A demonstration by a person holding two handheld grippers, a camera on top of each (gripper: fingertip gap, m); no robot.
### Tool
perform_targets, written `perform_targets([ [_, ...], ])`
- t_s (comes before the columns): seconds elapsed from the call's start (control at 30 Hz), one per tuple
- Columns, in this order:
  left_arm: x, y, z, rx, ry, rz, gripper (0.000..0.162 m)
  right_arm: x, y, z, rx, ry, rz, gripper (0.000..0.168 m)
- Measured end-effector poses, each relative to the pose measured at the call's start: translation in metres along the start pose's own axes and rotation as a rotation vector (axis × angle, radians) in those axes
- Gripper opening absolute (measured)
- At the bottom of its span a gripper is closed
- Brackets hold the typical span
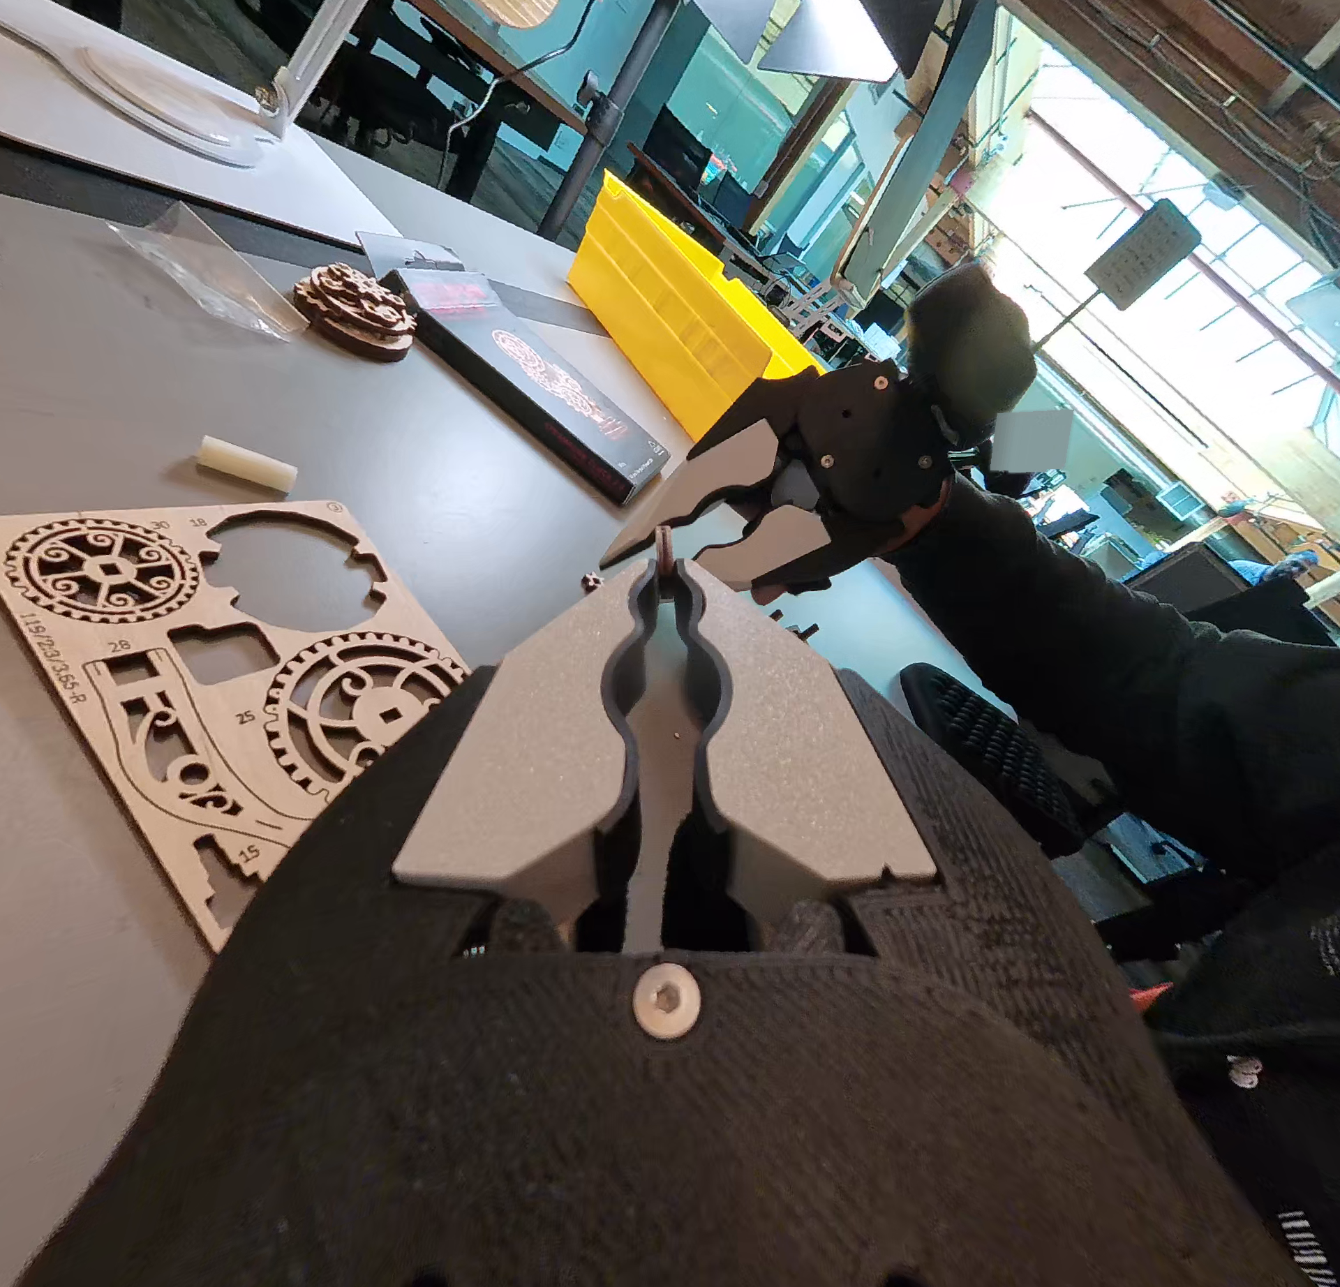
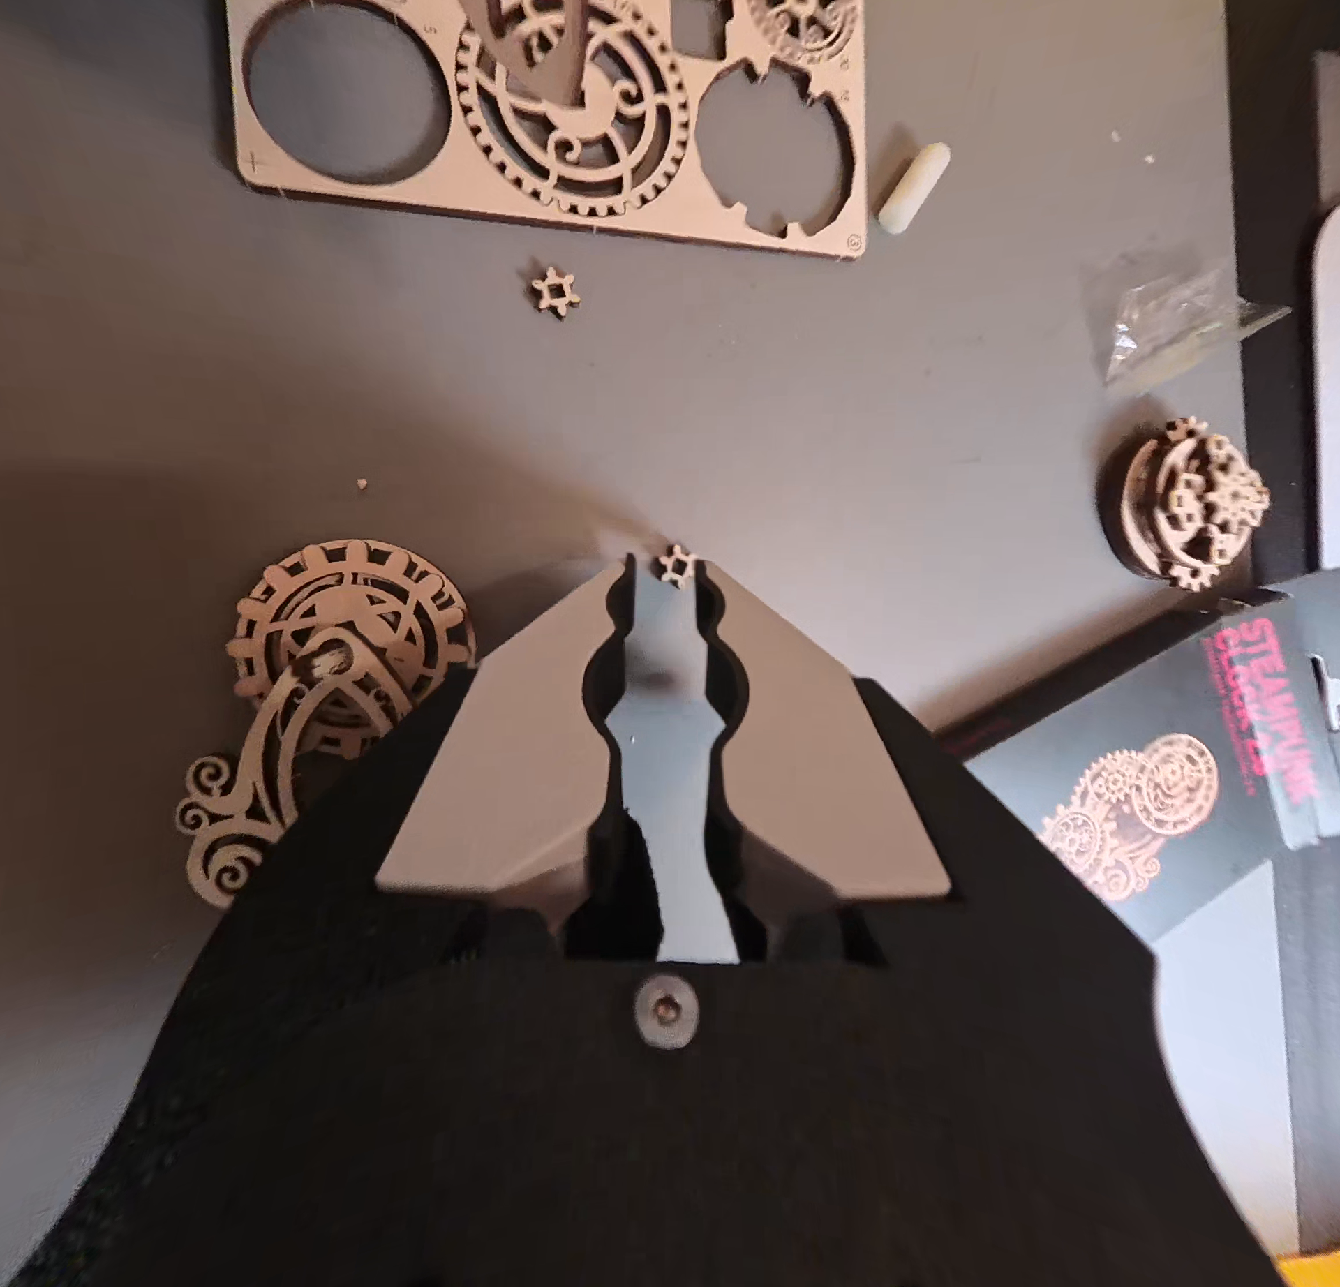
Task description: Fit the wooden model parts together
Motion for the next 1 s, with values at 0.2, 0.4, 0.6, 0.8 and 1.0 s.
perform_targets([
  [0.2,0.008,-0.018,0.009,0.149,0.047,0.000,0.001,-0.014,0.019,-0.066,-0.107,-0.378,0.206,0.036],
  [0.4,0.025,-0.062,0.027,0.348,0.149,-0.066,0.002,-0.025,0.086,-0.091,0.063,-0.507,-0.035,0.038],
  [0.6,0.038,-0.076,0.036,0.379,0.197,-0.096,0.003,-0.012,0.102,-0.093,0.173,-0.445,-0.117,0.017],
  [0.8,0.016,-0.064,0.025,0.202,0.071,0.205,0.060,0.061,0.007,-0.161,0.460,-0.298,0.276,0.018],
  [1.0,0.002,-0.050,0.015,-0.007,0.035,0.491,0.078,0.222,-0.143,-0.202,0.681,0.062,0.780,0.018],
])
Point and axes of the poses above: each gripper's, where its closed fingertips meet, z out along the fingers, x out of its underside, y = z × x across the jaws, the point moved 6 cm from there along -z, back along the fingers, and after that the axes turned 5 degrees about z, right-handed, at the moved point
